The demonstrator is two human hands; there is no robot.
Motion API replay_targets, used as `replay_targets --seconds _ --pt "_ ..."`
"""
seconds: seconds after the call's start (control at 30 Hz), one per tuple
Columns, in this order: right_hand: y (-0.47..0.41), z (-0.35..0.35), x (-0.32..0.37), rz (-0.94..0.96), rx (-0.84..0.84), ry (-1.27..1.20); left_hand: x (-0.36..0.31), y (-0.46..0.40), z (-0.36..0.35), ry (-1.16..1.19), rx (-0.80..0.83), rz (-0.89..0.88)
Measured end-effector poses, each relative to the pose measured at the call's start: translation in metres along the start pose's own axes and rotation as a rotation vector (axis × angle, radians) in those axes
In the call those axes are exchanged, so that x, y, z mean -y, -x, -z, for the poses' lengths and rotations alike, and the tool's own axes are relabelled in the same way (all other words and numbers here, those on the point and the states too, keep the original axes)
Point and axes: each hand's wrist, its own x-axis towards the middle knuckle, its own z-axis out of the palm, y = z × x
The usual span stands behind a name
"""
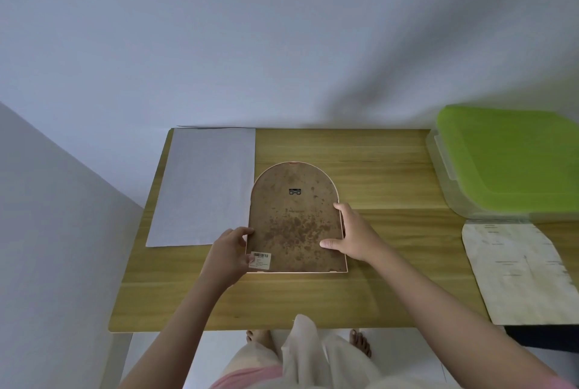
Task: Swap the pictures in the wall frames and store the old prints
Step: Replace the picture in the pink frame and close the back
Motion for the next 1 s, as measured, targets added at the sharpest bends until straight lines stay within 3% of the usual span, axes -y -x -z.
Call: replay_targets --seconds 0.23,0.4,0.6,0.8,1.0 --pt "0.008 -0.005 -0.001 -0.045 -0.058 -0.095 -0.013 0.01 -0.005 0.058 0.026 0.065" --pt "0.02 -0.001 0.0 -0.028 -0.054 -0.326 -0.018 0.016 0.014 0.418 0.066 0.114" --pt "0.03 0.017 -0.002 0.038 -0.097 -0.351 -0.03 0.025 0.027 0.644 0.121 0.016" --pt "0.034 0.038 0.015 0.136 -0.255 -0.077 -0.062 0.024 0.03 0.763 -0.018 -0.114" --pt "0.043 0.053 0.081 0.367 -0.217 -0.203 -0.107 0.031 0.032 0.638 -0.183 -0.258"
